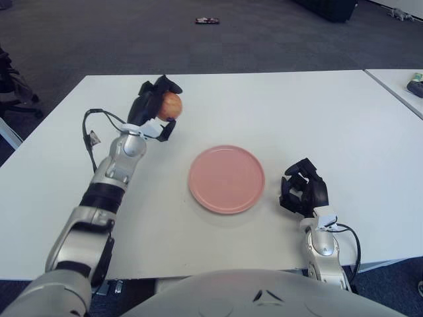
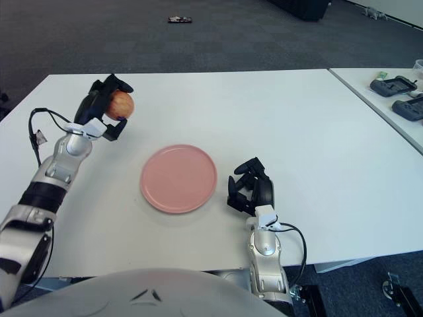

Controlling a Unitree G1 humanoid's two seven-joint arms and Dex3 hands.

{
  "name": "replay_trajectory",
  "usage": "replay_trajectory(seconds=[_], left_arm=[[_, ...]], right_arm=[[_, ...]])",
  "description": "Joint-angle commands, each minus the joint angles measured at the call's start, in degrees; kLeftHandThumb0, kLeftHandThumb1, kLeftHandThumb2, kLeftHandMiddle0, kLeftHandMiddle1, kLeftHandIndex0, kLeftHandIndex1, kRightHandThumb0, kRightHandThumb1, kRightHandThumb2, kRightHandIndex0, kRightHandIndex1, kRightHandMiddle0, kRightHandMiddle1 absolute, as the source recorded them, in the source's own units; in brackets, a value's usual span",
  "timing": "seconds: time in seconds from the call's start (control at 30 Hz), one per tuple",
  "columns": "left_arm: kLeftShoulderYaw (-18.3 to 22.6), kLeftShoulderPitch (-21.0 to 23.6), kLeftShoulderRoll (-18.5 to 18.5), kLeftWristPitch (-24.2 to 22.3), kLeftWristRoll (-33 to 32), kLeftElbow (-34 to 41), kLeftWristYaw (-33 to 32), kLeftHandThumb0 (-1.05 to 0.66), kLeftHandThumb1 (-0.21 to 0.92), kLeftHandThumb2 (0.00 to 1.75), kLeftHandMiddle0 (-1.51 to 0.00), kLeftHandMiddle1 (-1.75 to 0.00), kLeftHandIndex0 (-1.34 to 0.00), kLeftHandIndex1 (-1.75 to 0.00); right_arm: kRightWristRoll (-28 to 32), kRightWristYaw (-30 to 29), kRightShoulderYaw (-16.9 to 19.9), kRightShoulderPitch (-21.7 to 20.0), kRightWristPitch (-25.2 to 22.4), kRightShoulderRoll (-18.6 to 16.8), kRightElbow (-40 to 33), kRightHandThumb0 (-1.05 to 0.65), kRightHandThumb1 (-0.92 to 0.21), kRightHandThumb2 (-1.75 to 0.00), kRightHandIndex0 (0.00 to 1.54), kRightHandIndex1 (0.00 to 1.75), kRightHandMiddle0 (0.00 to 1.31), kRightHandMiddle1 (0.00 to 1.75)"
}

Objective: Put the apple into the plate.

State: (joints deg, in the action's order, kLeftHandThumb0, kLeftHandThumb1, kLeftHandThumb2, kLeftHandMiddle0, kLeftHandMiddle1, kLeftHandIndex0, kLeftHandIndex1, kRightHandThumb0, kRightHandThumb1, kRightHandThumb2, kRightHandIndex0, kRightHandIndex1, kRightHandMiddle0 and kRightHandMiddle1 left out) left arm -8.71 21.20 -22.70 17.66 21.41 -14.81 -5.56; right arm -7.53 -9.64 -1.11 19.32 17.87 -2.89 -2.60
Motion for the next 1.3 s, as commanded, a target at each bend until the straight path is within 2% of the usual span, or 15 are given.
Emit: replay_trajectory(seconds=[0.0,0.13,0.33,0.5,0.67,0.93,1.07,1.27], left_arm=[[-0.98,-0.64,0.76,-0.38,0.95,3.79,1.69,0.0,-0.03,1.67,-0.91,-1.63,-0.64,-1.75],[-3.87,-1.36,2.16,1.27,3.37,6.57,2.83,0.0,-0.05,1.69,-0.92,-1.62,-0.66,-1.75],[-6.14,-1.63,1.62,6.05,3.06,8.65,6.63,0.0,-0.06,1.7,-0.93,-1.62,-0.66,-1.75],[-8.73,-2.8,2.08,6.58,3.12,13.18,11.4,0.0,-0.05,1.7,-0.93,-1.63,-0.66,-1.75],[-12.91,-4.79,4.09,6.89,3.62,15.79,14.55,0.0,-0.05,1.7,-0.93,-1.62,-0.66,-1.75],[-15.34,-5.51,3.14,9.77,0.82,14.65,21.09,0.0,-0.04,1.68,-0.93,-1.61,-0.65,-1.75],[-17.19,-4.52,2.56,11.34,2.4,13.69,23.98,0.0,-0.03,1.66,-0.92,-1.6,-0.64,-1.75],[-21.19,-2.38,2.44,16.34,5.61,9.57,26.44,0.0,-0.04,1.66,-0.93,-1.58,-0.65,-1.75]], right_arm=[[0.08,-0.01,0.22,-0.61,0.18,0.01,0.25,-0.42,-0.51,-1.08,0.8,1.67,0.46,1.75],[-0.15,-0.17,0.14,-0.56,0.1,-0.05,0.07,-0.42,-0.51,-1.09,0.8,1.67,0.46,1.75],[-0.4,-0.42,0.03,-0.35,-0.04,-0.2,-0.19,-0.42,-0.51,-1.09,0.79,1.67,0.46,1.75],[-0.14,-0.34,-0.07,-0.14,0.3,-0.32,-0.15,-0.42,-0.51,-1.08,0.79,1.68,0.46,1.75],[0.12,-0.08,-0.08,-0.03,0.77,-0.23,0.04,-0.42,-0.52,-1.06,0.78,1.7,0.45,1.75],[0.31,0.05,-0.15,0.27,1.58,-0.19,0.22,-0.42,-0.53,-1.06,0.76,1.71,0.44,1.75],[0.59,0.27,-0.12,0.38,1.92,-0.15,0.3,-0.41,-0.53,-1.05,0.76,1.71,0.44,1.75],[0.62,0.23,-0.09,0.71,1.64,-0.27,-0.03,-0.41,-0.53,-1.05,0.75,1.69,0.44,1.75]])
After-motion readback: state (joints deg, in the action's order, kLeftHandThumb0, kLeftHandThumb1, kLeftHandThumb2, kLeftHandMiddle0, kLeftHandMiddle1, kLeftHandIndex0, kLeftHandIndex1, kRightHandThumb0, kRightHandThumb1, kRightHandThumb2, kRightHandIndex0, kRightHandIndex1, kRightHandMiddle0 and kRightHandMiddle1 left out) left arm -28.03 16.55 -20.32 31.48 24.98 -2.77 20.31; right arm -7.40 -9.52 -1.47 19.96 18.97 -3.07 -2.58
